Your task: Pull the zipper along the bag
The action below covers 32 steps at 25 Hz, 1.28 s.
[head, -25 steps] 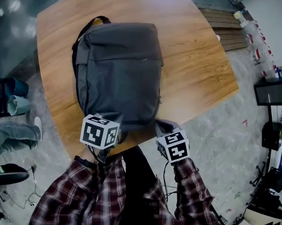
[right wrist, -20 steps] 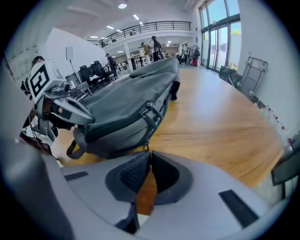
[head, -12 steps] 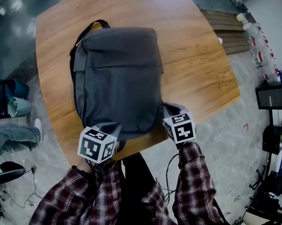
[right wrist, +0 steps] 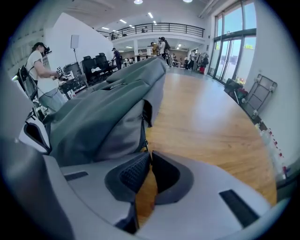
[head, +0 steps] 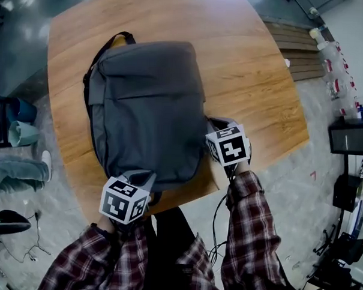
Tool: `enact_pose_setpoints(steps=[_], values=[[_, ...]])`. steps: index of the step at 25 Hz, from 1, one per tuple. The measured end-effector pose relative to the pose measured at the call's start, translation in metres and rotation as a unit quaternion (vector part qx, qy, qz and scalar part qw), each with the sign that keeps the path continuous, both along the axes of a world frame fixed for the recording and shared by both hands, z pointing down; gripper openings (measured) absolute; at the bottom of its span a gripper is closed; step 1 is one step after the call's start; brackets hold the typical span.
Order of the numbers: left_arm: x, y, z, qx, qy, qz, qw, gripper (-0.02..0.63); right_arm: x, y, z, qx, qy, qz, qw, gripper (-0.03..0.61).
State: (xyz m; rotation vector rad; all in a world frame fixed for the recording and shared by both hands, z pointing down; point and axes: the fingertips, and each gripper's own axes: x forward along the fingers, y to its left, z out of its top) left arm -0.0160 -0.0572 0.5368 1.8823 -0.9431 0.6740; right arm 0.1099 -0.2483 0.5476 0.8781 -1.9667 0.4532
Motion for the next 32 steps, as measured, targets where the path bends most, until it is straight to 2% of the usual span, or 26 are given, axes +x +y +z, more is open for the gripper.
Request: enact_pose_setpoints(steps=[7, 14, 18, 22, 25, 27, 29, 32], values=[[0.001, 0.001, -0.001, 0.002, 0.01, -0.016, 0.9998, 0.007, -0.02, -0.034, 0.002, -0.012, 0.0, 0.0, 1.0, 0.029], [-0.001, -0.002, -0.002, 0.006, 0.013, -0.032, 0.9994, 0.008, -0.028, -0.033, -0.003, -0.004, -0.002, 0.01, 1.0, 0.043], [-0.004, -0.004, -0.011, 0.032, 0.027, -0.036, 0.9985, 0.008, -0.009, -0.017, -0.019, 0.009, -0.029, 0.053, 0.998, 0.043], [-0.004, -0.014, -0.049, 0.095, 0.04, -0.03, 0.9942, 0.008, 0.006, 0.007, -0.06, 0.047, -0.1, 0.115, 0.987, 0.043], [-0.004, -0.039, -0.102, 0.181, 0.049, -0.058, 0.9805, 0.008, -0.002, 0.031, -0.105, 0.089, -0.167, 0.123, 0.974, 0.041], [-0.001, -0.058, -0.143, 0.255, 0.05, -0.07, 0.9631, 0.008, -0.012, 0.045, -0.141, 0.125, -0.212, 0.118, 0.962, 0.04], [0.003, -0.074, -0.183, 0.317, 0.047, -0.076, 0.9442, 0.008, -0.021, 0.055, -0.177, 0.164, -0.243, 0.118, 0.949, 0.011], [0.009, -0.084, -0.231, 0.38, 0.043, -0.075, 0.9209, 0.008, -0.033, 0.073, -0.226, 0.21, -0.275, 0.118, 0.931, 0.011]])
